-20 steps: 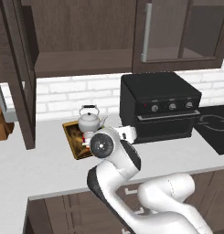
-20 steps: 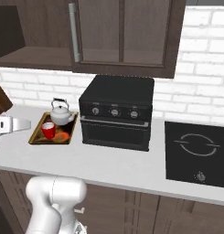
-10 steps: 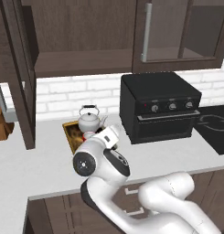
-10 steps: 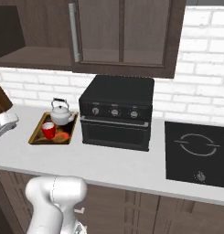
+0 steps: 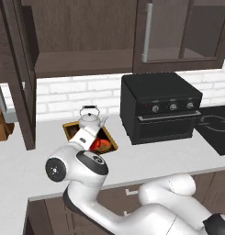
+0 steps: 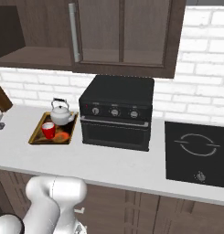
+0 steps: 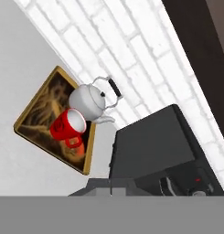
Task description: Pick the kettle from the counter and place it on the tray. Then pick the mug from the cabinet and place it on the tray. Then close the cabinet doors.
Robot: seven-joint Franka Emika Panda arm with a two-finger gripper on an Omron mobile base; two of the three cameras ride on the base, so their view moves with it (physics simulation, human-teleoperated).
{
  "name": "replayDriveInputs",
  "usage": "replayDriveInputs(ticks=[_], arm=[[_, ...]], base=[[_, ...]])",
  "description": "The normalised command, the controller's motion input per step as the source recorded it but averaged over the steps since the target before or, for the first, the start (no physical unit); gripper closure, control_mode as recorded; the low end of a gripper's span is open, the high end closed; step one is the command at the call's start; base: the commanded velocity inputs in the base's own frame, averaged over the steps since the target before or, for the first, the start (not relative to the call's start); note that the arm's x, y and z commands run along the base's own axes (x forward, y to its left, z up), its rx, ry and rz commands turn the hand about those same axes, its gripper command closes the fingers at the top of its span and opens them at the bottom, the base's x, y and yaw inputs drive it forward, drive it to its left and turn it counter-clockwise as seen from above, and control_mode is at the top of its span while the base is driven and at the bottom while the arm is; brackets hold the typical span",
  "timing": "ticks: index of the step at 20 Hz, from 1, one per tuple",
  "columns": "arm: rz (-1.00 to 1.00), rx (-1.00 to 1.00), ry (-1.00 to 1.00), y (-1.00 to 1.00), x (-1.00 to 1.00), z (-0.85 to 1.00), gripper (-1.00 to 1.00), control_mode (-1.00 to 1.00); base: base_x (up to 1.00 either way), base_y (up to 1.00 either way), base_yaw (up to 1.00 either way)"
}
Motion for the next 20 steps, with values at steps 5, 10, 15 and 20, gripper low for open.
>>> replayDriveInputs(ticks=[5, 10, 15, 20], arm=[[0.0, -0.12, 0.0, 0.31, 0.0, -0.01, 1.0, -1.0], [0.0, -0.17, 0.0, 0.39, 0.0, -0.09, 1.0, -1.0], [0.0, -0.11, 0.0, 0.27, 0.0, 0.02, 1.0, -1.0], [0.1, -0.15, -0.06, 0.2, 0.0, 0.18, 1.0, -1.0]], base=[[0.0, 0.0, 0.0], [0.0, 0.0, 0.0], [0.0, 0.0, 0.0], [0.0, 0.0, 0.0]])
